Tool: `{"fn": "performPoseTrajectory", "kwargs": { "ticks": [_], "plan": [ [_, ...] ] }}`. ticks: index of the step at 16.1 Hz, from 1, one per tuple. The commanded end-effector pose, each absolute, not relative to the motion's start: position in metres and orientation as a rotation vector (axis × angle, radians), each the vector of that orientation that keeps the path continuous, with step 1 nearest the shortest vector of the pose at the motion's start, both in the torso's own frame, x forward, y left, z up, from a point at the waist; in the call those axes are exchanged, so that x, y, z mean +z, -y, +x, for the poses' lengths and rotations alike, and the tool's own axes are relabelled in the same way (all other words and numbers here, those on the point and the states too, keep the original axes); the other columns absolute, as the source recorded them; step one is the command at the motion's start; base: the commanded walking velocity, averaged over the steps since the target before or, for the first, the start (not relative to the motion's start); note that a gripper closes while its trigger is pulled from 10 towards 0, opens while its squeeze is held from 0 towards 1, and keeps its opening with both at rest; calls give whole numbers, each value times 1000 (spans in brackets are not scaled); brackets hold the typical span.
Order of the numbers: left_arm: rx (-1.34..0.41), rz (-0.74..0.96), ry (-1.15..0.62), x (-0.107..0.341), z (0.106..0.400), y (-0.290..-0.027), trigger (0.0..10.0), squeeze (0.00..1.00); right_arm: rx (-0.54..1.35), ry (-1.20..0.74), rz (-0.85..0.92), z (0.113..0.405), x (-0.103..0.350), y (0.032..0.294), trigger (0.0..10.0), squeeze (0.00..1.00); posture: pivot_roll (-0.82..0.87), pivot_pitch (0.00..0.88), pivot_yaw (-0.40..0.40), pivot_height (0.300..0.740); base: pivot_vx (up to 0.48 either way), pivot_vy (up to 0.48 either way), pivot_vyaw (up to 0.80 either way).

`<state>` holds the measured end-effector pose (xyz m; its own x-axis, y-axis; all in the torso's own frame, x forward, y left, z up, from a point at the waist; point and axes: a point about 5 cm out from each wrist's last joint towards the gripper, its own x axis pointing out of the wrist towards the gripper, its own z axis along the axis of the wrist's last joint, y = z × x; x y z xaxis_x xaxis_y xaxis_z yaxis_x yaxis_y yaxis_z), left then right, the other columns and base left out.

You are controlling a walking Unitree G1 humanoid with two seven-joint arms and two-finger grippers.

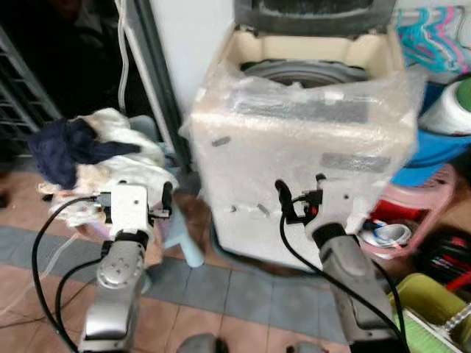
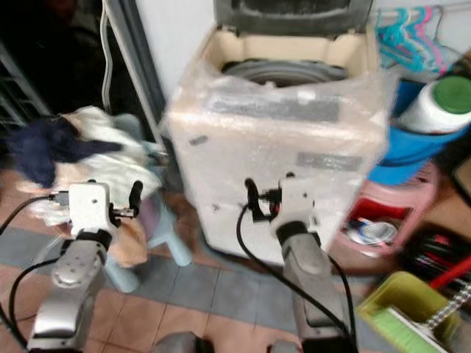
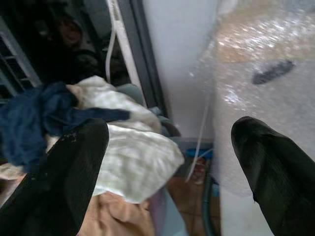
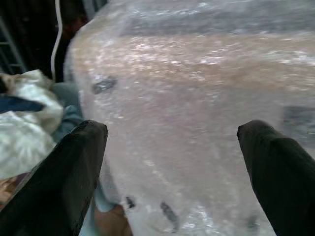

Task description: Clothes washing

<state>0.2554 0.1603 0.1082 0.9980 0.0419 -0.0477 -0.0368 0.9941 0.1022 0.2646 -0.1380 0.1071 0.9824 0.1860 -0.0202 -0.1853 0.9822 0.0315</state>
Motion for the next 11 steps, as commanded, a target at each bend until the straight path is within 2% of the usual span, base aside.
{"fn": "performPoseTrajectory", "kwargs": {
  "ticks": [1, 4, 6, 11],
  "plan": [
    [53, 91, -63, 107, 253, -163, 10000, 0, 191, -4, 31, 265, 112, 138, 10000, 0, -39, 0, 99, 740, 0, 480, 794],
    [25, 26, -44, 110, 254, -158, 10000, 0, 184, -7, 58, 265, 111, 139, 10000, 0, -43, 0, 103, 740, 0, 426, 787],
    [-6, -9, -33, 111, 254, -155, 10000, 0, 178, -5, 69, 266, 112, 140, 10000, 0, -48, 0, 105, 740, 0, 0, 716],
    [-22, -73, -18, 112, 257, -154, 10000, 0, 170, 0, 75, 268, 112, 142, 10000, 0, -43, 0, 94, 740, 0, 0, 0]
  ]
}}
